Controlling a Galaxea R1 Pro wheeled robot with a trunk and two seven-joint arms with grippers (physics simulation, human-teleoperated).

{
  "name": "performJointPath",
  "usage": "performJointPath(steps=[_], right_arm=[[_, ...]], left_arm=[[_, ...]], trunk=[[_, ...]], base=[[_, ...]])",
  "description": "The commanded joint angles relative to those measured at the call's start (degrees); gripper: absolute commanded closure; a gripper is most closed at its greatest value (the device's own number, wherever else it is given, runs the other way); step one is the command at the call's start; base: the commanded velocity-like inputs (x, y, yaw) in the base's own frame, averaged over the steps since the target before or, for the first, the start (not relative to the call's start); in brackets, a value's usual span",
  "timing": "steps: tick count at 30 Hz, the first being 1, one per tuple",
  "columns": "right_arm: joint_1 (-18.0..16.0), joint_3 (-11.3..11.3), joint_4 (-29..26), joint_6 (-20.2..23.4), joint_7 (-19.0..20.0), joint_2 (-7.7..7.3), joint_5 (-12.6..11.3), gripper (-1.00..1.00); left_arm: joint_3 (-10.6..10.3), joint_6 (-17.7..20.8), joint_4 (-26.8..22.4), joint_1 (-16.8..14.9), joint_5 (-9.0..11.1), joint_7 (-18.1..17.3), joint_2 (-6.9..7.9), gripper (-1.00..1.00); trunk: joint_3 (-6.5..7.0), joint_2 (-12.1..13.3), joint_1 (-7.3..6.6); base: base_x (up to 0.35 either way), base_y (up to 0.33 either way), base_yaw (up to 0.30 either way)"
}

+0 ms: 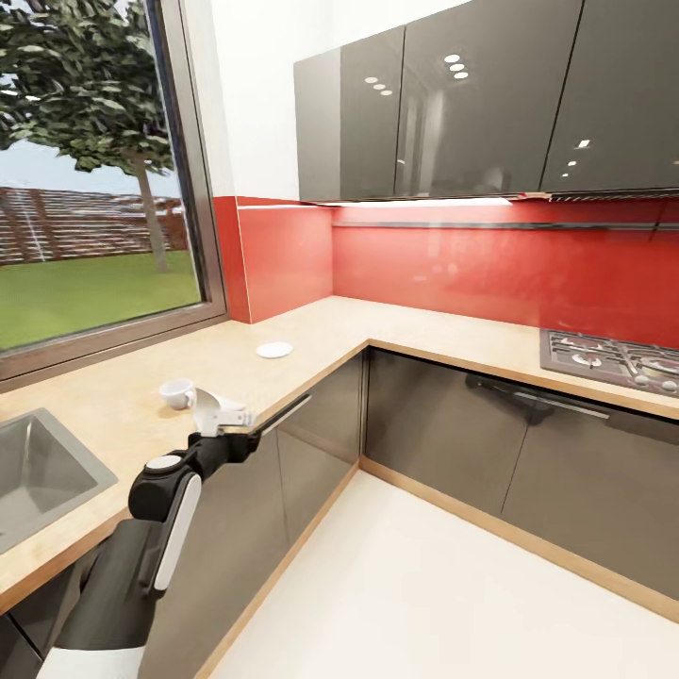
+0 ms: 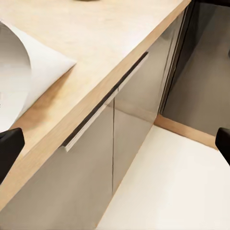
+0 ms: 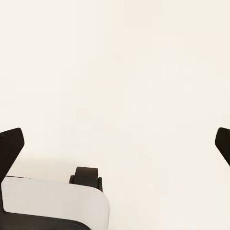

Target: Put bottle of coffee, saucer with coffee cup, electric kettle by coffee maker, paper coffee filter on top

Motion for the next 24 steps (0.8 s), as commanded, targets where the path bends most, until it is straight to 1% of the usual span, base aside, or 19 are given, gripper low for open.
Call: performJointPath(steps=[1, 12, 16, 24], right_arm=[[0.0, 0.0, 0.0, -0.1, 0.0, -0.02, 0.5, -1.00], [0.0, 0.0, 0.0, -0.1, 0.0, -0.02, 0.5, -1.00], [0.0, 0.0, 0.0, -0.1, 0.0, -0.02, 0.5, -1.00], [0.0, 0.0, 0.0, -0.1, 0.0, -0.02, 0.5, -1.00]], left_arm=[[0.1, 0.3, -0.1, 0.0, 0.0, -0.1, 0.02, -1.00], [0.3, 0.2, -0.1, 0.0, -0.1, 0.0, 1.74, -1.00], [0.4, 0.2, -0.1, 0.0, -0.1, 0.0, 2.10, -1.00], [0.4, 0.2, -0.1, 0.0, -0.1, 0.0, 2.37, -1.00]], trunk=[[-0.06, 0.0, 0.00], [-0.06, 0.0, 0.00], [-0.06, 0.0, 0.00], [-0.06, 0.0, 0.00]], base=[[0.000, 0.000, 0.000], [0.000, 0.000, 0.000], [0.006, 0.000, 0.000], [0.111, 0.000, 0.000]])
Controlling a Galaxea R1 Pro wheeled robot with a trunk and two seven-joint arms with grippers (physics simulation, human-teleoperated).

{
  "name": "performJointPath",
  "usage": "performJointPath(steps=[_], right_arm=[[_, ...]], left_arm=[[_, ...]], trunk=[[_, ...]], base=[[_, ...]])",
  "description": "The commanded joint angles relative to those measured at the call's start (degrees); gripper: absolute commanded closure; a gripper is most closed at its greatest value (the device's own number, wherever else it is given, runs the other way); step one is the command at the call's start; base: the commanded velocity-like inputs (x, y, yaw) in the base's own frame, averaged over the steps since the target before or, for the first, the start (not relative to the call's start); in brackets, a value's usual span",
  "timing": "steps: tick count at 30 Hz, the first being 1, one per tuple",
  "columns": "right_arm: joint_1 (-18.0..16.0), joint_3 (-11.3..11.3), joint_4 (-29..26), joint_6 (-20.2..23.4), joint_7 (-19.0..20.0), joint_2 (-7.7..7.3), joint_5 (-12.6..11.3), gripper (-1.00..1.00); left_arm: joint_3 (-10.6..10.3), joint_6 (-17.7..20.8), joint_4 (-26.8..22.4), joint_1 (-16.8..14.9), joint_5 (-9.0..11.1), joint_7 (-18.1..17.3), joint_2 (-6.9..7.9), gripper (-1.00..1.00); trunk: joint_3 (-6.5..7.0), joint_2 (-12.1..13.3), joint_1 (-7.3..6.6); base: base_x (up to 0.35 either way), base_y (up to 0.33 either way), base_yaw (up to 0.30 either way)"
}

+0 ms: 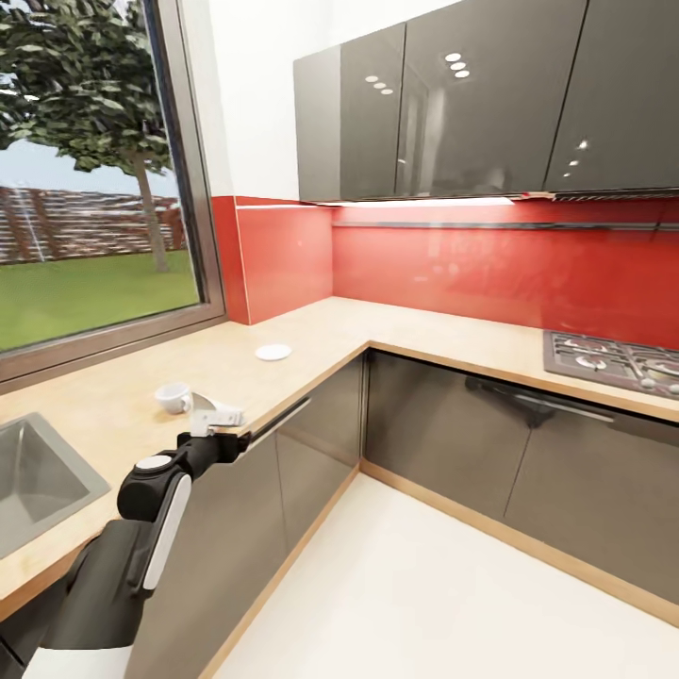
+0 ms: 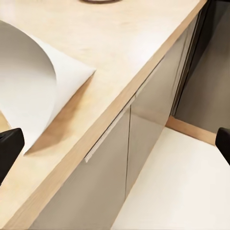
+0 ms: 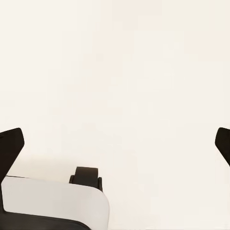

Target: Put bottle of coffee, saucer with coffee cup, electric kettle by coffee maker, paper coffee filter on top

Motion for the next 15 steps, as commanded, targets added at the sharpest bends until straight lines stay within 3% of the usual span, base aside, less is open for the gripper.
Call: performJointPath(steps=[1, 8, 15], right_arm=[[0.0, 0.0, 0.1, -0.1, 0.0, -0.01, 0.5, -1.00], [0.0, 0.0, 0.1, -0.1, 0.0, -0.01, 0.5, -1.00], [0.0, 0.0, 0.1, -0.1, 0.0, -0.01, 0.5, -1.00]], left_arm=[[0.0, 0.3, -0.1, 0.0, 0.0, -0.1, 0.05, -1.00], [0.1, 0.3, -0.1, 0.0, -0.1, -0.1, 0.06, -1.00], [0.1, 0.4, 0.0, 0.0, -0.1, -0.1, 0.12, -1.00]], trunk=[[-0.06, 0.0, 0.00], [-0.06, 0.0, 0.00], [-0.06, 0.0, 0.00]], base=[[0.114, 0.000, 0.000], [0.107, 0.006, 0.000], [0.109, 0.142, 0.000]])
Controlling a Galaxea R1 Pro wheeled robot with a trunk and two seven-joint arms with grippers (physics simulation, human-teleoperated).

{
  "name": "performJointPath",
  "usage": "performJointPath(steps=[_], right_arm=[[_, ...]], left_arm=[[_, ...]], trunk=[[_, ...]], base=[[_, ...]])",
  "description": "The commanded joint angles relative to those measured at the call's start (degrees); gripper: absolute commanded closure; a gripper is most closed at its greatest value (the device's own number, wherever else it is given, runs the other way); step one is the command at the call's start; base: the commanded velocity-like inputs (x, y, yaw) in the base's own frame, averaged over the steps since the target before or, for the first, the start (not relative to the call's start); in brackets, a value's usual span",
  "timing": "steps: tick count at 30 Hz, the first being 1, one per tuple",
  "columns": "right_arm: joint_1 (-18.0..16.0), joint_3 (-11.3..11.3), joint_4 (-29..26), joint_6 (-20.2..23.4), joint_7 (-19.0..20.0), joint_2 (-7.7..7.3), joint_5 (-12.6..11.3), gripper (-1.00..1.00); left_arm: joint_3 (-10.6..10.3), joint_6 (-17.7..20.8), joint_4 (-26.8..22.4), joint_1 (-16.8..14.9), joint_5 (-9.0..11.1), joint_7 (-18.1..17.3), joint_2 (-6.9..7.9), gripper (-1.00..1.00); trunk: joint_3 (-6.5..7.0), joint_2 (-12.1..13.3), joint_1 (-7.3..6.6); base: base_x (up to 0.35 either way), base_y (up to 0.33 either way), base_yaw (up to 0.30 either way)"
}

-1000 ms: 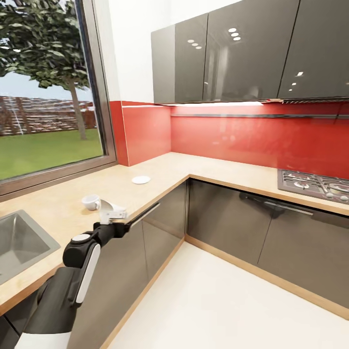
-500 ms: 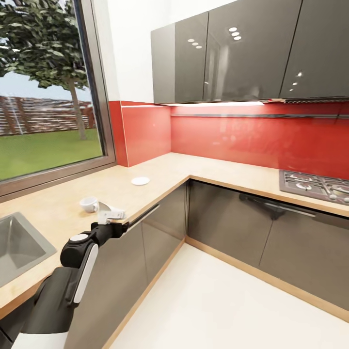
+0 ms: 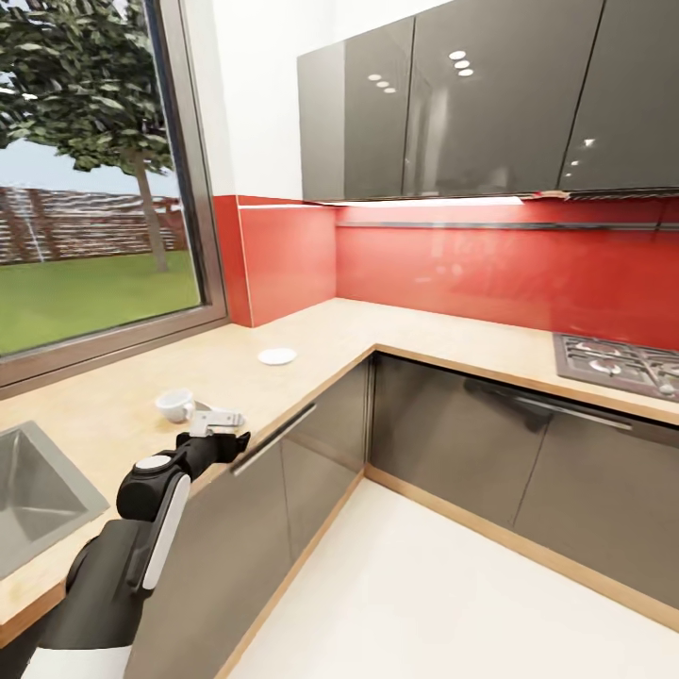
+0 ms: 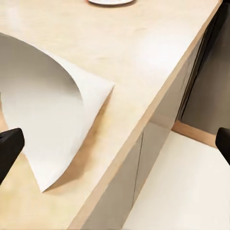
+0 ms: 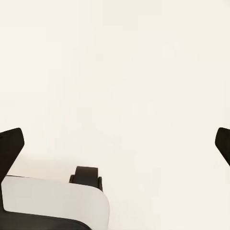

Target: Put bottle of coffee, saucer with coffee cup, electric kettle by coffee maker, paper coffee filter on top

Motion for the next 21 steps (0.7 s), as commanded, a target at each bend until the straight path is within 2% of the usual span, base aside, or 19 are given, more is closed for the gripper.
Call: performJointPath(steps=[1, 11, 15, 21], right_arm=[[0.0, 0.0, 0.0, -0.1, 0.0, -0.01, 0.5, -1.00], [0.0, 0.0, 0.1, -0.1, 0.0, -0.01, 0.5, -1.00], [-1.0, -0.3, -0.4, -1.4, -0.4, -1.32, -0.2, -1.00], [-1.0, -0.3, -0.4, -3.4, -0.4, -3.27, -0.2, -1.00]], left_arm=[[0.0, 0.3, 0.0, 0.0, 0.0, -0.1, 0.21, -1.00], [0.3, 0.3, 0.2, 0.0, 0.0, -0.2, 1.60, -1.00], [-0.7, -1.0, 1.5, 0.1, 0.2, -1.5, 0.29, -1.00], [-0.7, -3.0, 3.4, 0.1, 0.2, -3.4, 0.20, -1.00]], trunk=[[-0.06, 0.0, 0.01], [-0.06, 0.0, 0.01], [-0.06, 0.0, 0.01], [-0.06, 0.0, 0.01]], base=[[0.058, 0.074, 0.000], [0.083, 0.080, 0.000], [0.000, 0.000, 0.000], [0.000, 0.000, 0.000]])
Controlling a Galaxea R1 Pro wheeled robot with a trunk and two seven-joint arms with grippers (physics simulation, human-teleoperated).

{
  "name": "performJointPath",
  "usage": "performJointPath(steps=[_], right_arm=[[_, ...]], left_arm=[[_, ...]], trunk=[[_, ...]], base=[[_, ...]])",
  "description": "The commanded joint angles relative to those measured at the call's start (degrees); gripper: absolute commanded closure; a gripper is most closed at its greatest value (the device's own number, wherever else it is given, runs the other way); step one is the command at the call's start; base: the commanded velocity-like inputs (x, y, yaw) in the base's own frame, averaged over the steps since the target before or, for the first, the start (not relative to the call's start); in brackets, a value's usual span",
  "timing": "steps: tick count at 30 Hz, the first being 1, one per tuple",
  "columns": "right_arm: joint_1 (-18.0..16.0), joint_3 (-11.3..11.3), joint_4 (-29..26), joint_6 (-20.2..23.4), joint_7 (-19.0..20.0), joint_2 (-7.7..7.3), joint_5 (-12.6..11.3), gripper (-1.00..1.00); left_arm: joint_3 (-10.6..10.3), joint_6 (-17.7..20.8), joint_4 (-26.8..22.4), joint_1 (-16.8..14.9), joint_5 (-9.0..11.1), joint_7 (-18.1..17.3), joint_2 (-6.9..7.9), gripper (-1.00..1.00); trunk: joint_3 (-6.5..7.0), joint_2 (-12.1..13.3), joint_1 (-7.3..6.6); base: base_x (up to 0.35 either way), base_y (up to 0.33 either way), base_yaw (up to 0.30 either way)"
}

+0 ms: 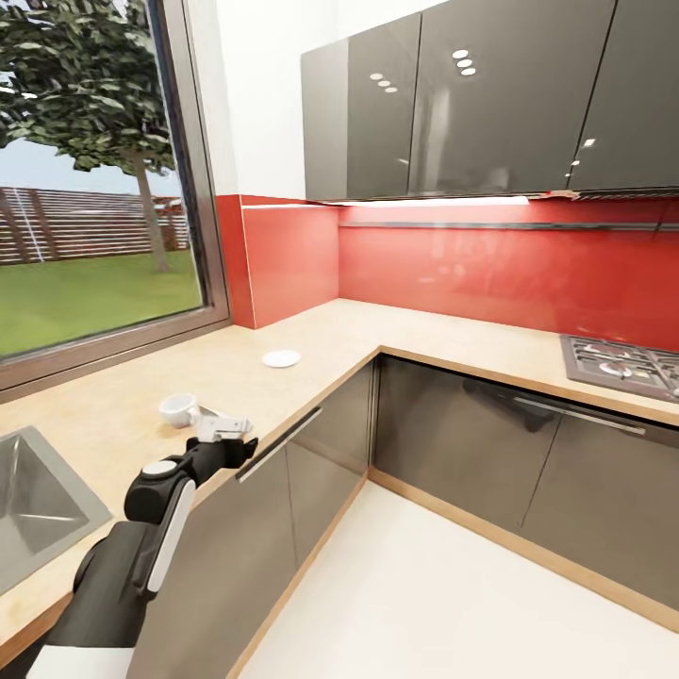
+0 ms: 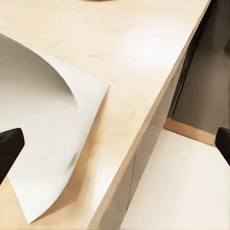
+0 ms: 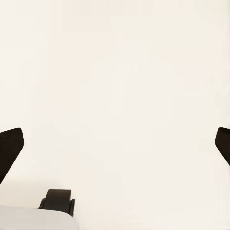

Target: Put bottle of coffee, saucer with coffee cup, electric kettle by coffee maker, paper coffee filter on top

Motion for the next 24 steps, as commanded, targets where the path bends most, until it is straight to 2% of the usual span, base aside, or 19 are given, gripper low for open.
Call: performJointPath(steps=[1, 11, 13, 18, 23, 24], right_arm=[[0.0, 0.0, 0.0, -0.5, 0.0, -0.33, 0.6, -1.00], [0.0, 0.0, 0.0, -3.7, 0.0, -0.33, 0.6, -1.00], [0.0, 0.0, 0.0, -3.0, 0.0, -0.22, 0.7, -1.00], [0.0, 0.0, 0.2, -4.4, 0.2, -0.52, 1.0, -1.00], [0.0, 0.0, 0.3, -5.1, 0.2, -0.61, 1.0, -1.00], [0.0, 0.0, 0.3, -5.2, 0.2, -0.62, 1.0, -1.00]], left_arm=[[0.0, -0.1, 0.3, 0.0, 0.0, -0.2, 0.03, -1.00], [0.0, -3.3, 3.5, 0.0, 0.0, -0.2, 0.03, -1.00], [0.2, -3.9, 3.8, 0.0, 0.0, 0.5, -0.17, -1.00], [0.7, -3.1, 2.2, 0.0, 0.1, 1.8, -0.59, -1.00], [0.8, -2.6, 0.6, 0.0, 0.0, 1.1, -0.70, -1.00], [0.8, -2.6, -1.3, 0.0, 0.0, 1.0, -0.71, -1.00]], trunk=[[-0.06, 0.0, 0.00], [-0.06, 0.0, 0.00], [-0.06, 0.0, 0.00], [-0.06, 0.0, 0.00], [-0.06, 0.0, 0.00], [-0.06, 0.0, 0.00]], base=[[0.000, 0.000, 0.000], [0.000, 0.000, 0.000], [0.000, 0.000, 0.000], [0.000, 0.000, 0.000], [0.000, 0.018, 0.000], [0.000, 0.077, 0.000]])
